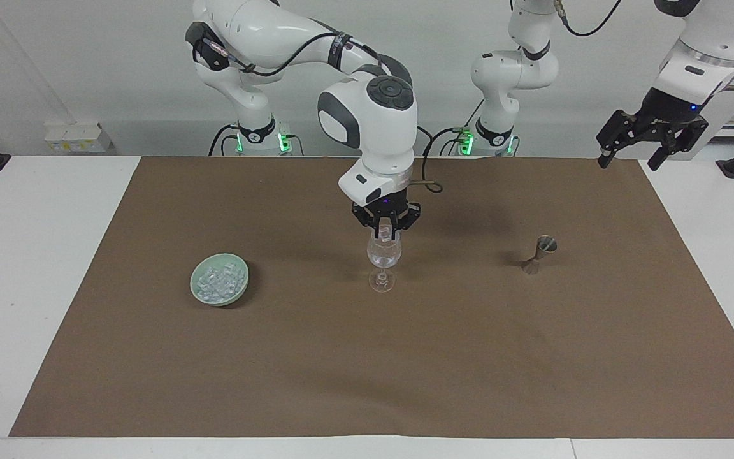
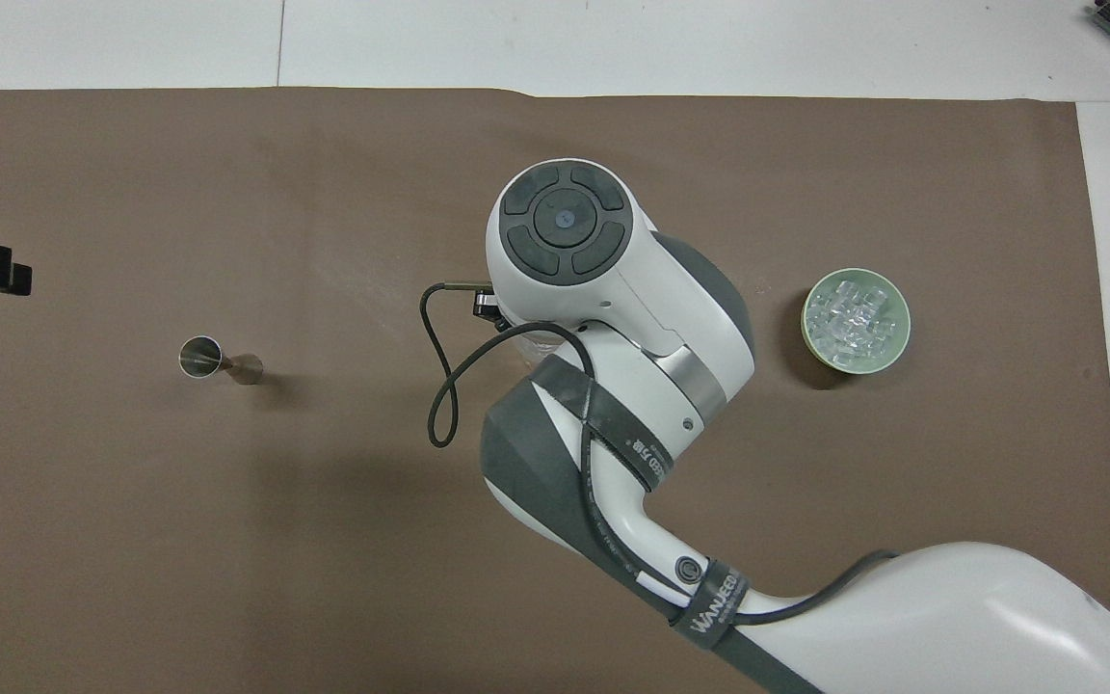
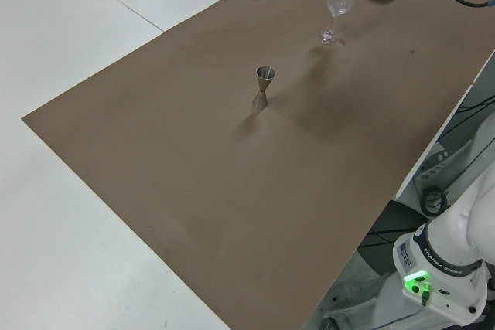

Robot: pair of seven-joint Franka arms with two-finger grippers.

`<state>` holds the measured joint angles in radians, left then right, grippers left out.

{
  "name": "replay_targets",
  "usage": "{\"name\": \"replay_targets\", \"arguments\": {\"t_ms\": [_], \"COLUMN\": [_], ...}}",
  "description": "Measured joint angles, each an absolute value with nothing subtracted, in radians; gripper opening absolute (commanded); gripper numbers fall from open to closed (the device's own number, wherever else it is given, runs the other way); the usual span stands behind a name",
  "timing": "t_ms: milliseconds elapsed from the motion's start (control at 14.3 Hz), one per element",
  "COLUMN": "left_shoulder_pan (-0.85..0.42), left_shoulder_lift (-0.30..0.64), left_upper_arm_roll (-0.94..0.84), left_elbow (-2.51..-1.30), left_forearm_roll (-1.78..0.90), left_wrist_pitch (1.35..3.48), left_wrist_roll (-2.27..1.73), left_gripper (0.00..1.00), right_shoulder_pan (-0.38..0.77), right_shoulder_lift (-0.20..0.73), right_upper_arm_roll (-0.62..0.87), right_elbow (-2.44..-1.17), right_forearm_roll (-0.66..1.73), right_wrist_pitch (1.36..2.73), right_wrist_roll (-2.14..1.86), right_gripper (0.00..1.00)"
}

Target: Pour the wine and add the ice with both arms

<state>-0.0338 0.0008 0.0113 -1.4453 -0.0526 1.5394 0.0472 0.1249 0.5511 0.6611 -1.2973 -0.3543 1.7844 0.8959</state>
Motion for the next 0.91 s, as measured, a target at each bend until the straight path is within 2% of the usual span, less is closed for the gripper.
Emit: {"name": "replay_targets", "arguments": {"t_ms": [210, 560, 910], "left_shoulder_pan": [-0.034, -0.034, -0.034], "left_shoulder_lift": [0.0, -0.005, -0.055], "left_upper_arm_roll": [0.011, -0.003, -0.011], "left_elbow": [-1.445, -1.454, -1.534], "left_forearm_roll": [-0.053, -0.053, -0.053], "left_wrist_pitch": [1.539, 1.533, 1.533], "left_wrist_roll": [0.047, 0.048, 0.048], "left_gripper": [1.0, 1.0, 1.0], "right_shoulder_pan": [0.125, 0.125, 0.124], "right_shoulder_lift": [0.551, 0.551, 0.551], "right_upper_arm_roll": [0.661, 0.661, 0.661], "right_elbow": [-1.297, -1.297, -1.297], "right_forearm_roll": [-0.354, -0.354, -0.354], "right_wrist_pitch": [1.784, 1.784, 1.782], "right_wrist_roll": [0.896, 0.896, 0.896], "right_gripper": [0.4, 0.4, 0.39]}}
